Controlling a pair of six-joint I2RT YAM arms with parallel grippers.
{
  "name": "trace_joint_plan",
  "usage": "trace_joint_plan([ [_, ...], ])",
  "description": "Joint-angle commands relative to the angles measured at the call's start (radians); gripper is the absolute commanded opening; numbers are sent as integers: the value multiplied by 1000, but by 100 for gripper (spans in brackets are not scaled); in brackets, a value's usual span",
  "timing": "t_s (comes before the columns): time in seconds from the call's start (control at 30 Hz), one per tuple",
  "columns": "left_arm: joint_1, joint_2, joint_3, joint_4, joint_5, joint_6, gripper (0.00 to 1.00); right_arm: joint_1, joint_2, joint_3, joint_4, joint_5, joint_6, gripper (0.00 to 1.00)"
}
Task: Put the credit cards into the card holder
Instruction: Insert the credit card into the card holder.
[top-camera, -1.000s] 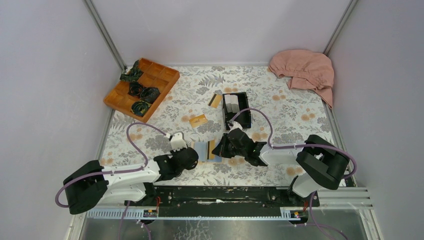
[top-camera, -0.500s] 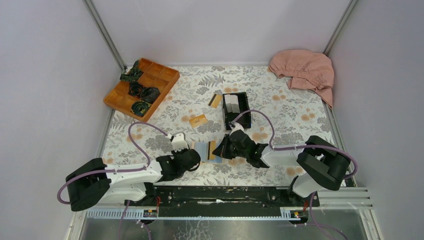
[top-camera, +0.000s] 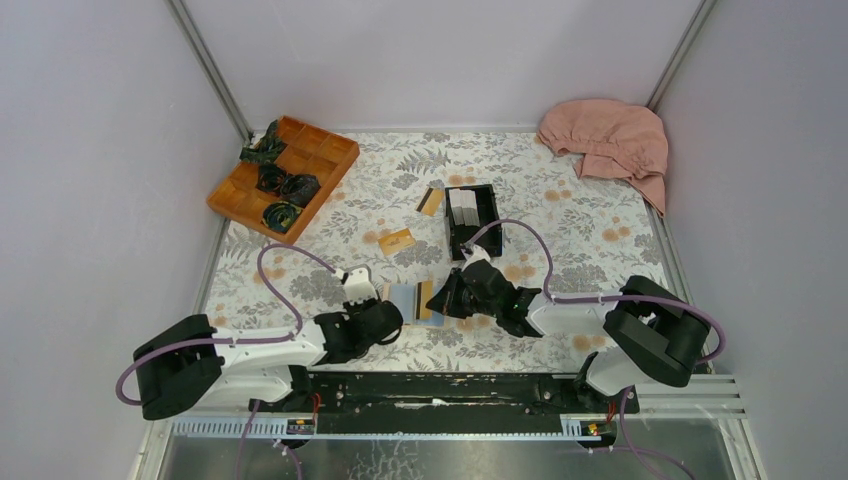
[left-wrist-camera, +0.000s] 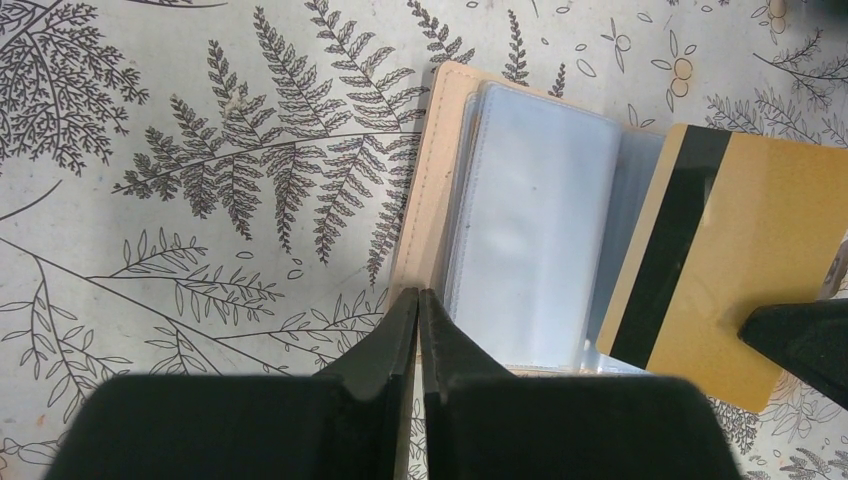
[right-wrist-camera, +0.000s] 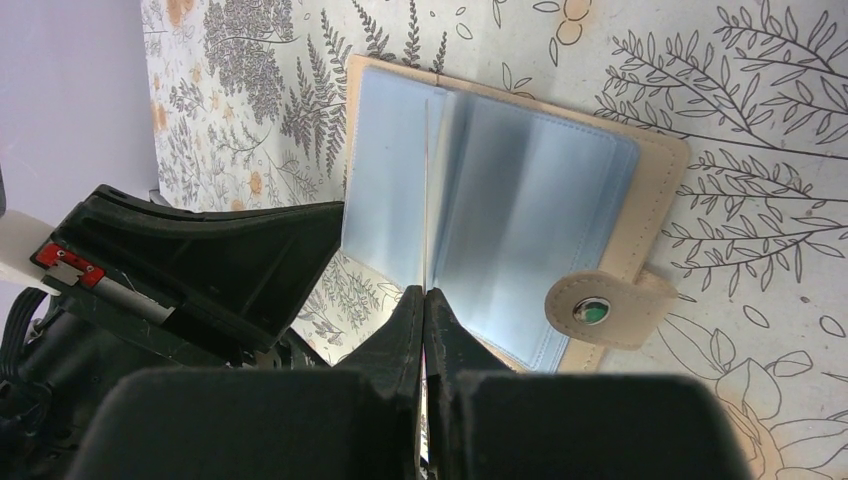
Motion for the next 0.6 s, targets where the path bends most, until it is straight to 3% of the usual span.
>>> trace_joint_plan([
  [0.0, -20, 32, -12, 2, 39, -29, 8, 9, -14, 0, 16, 6, 7, 0],
  [0.57, -46, 57, -7, 3, 29, -50, 7, 9, 42, -12, 93, -21, 38, 0],
])
